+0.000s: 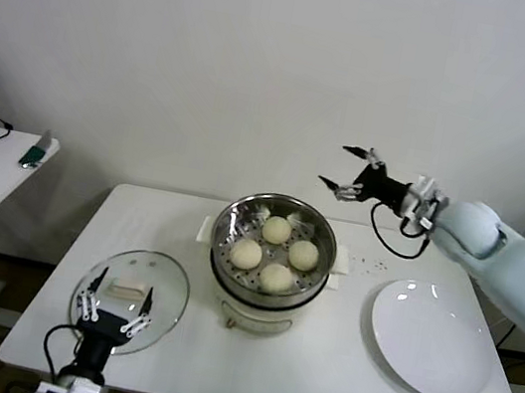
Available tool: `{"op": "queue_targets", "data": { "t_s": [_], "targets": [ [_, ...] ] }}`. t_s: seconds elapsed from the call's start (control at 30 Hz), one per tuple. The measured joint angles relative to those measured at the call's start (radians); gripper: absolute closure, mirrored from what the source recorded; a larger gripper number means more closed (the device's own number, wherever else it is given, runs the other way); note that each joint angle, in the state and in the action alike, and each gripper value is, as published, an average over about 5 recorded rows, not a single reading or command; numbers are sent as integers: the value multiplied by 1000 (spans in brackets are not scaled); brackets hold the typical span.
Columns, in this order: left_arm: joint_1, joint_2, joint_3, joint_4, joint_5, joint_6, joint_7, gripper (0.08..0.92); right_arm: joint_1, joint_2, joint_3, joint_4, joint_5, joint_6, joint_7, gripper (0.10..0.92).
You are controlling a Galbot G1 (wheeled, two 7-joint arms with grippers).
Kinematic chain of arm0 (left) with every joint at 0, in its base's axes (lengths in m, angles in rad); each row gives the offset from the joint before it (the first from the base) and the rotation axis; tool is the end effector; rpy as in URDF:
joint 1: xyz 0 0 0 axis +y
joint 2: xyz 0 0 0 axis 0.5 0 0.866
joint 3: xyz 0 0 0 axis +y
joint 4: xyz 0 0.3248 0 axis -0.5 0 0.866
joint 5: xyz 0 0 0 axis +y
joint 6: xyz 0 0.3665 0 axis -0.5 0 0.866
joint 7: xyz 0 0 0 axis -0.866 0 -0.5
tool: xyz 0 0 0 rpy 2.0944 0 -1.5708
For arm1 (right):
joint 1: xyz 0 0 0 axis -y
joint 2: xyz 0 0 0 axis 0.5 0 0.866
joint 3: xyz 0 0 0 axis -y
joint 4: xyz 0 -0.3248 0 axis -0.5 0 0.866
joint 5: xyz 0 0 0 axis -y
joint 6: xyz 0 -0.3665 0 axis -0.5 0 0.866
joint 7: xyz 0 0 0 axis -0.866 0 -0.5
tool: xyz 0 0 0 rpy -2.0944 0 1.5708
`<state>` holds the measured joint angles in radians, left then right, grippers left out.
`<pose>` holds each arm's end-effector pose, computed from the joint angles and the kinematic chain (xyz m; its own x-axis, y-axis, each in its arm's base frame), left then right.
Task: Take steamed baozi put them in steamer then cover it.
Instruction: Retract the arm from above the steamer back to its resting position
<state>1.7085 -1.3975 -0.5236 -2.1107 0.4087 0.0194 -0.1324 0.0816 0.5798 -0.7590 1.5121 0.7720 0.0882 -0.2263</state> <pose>0.1656 0.0235 -0.2991 -0.9967 -0.0339 0.0743 0.0107 0.8481 0.5298 0.4812 -0.0975 -0.1127 -0.7319 -0.6659 0.1446 -0.6303 0.5810 -0.5148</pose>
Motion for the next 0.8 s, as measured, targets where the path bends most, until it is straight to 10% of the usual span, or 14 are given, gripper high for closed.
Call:
{"op": "queue_targets", "data": {
  "t_s": [0.8],
  "targets": [
    [-19,115,32,43,774,161,20,177,-1223,243,1312,341,-54,-47,235,203]
  ]
}}
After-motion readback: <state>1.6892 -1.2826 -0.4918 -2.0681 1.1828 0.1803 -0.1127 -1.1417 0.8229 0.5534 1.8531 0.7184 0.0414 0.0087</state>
